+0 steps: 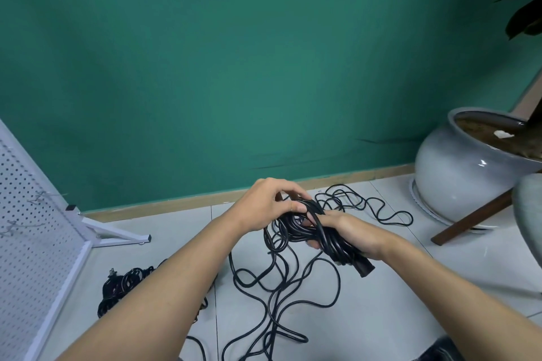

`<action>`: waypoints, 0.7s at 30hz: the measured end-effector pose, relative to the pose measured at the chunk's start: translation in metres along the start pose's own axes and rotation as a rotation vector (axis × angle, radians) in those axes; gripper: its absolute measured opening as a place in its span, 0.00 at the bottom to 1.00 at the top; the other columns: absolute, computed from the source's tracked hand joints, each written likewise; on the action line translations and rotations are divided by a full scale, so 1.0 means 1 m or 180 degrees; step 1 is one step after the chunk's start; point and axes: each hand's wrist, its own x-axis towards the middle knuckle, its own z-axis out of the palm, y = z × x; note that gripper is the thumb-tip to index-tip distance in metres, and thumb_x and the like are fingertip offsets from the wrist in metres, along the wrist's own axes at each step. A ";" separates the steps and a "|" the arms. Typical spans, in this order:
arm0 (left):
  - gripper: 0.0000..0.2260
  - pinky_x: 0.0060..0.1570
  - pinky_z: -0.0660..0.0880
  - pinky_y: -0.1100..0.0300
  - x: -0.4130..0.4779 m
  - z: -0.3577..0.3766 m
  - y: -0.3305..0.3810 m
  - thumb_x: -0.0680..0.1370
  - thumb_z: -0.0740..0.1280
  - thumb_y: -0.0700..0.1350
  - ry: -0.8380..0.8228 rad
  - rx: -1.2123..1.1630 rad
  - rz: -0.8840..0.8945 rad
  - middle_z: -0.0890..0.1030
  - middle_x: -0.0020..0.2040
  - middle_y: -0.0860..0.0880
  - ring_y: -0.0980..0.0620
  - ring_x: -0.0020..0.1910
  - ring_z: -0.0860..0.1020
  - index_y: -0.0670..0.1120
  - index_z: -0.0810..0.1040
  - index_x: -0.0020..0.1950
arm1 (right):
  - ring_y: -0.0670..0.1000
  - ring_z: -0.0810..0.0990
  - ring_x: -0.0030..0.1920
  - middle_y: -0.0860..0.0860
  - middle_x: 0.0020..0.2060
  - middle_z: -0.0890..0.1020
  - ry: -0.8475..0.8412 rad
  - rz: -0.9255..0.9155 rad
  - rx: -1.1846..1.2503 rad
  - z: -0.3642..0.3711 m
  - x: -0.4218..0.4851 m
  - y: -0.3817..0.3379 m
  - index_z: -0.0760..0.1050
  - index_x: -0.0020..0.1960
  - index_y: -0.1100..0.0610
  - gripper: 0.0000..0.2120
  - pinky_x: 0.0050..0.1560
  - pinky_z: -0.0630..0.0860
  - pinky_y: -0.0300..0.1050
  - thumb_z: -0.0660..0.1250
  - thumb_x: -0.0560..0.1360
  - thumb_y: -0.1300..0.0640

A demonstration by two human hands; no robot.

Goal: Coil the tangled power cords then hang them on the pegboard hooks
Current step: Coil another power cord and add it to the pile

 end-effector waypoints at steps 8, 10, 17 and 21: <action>0.08 0.39 0.69 0.63 -0.001 -0.005 -0.003 0.73 0.80 0.50 0.0048 -0.0353 -0.0149 0.84 0.44 0.52 0.56 0.33 0.71 0.57 0.88 0.51 | 0.46 0.82 0.37 0.52 0.41 0.79 0.0046 0.0228 0.0064 0.003 -0.003 0.001 0.77 0.51 0.56 0.13 0.45 0.74 0.42 0.67 0.80 0.45; 0.08 0.39 0.69 0.63 -0.001 -0.004 -0.002 0.72 0.80 0.50 0.0057 -0.0334 -0.0143 0.85 0.44 0.52 0.56 0.33 0.71 0.56 0.88 0.51 | 0.48 0.84 0.43 0.54 0.46 0.82 0.0054 0.0152 0.0189 0.002 -0.003 0.002 0.78 0.55 0.57 0.16 0.43 0.77 0.42 0.66 0.80 0.44; 0.04 0.39 0.74 0.60 -0.001 0.001 0.000 0.74 0.78 0.51 0.0158 0.0072 -0.0016 0.85 0.40 0.54 0.59 0.34 0.74 0.54 0.85 0.44 | 0.51 0.71 0.35 0.50 0.36 0.73 -0.0100 -0.0306 -0.1604 0.006 -0.015 -0.007 0.74 0.55 0.58 0.10 0.35 0.70 0.46 0.70 0.79 0.53; 0.09 0.40 0.78 0.47 0.001 0.005 -0.010 0.75 0.76 0.56 0.0172 0.0428 -0.0177 0.83 0.36 0.52 0.48 0.35 0.76 0.54 0.81 0.41 | 0.46 0.71 0.32 0.43 0.33 0.74 0.0127 -0.0558 -0.1959 0.005 -0.015 -0.005 0.75 0.57 0.54 0.07 0.33 0.69 0.40 0.70 0.80 0.56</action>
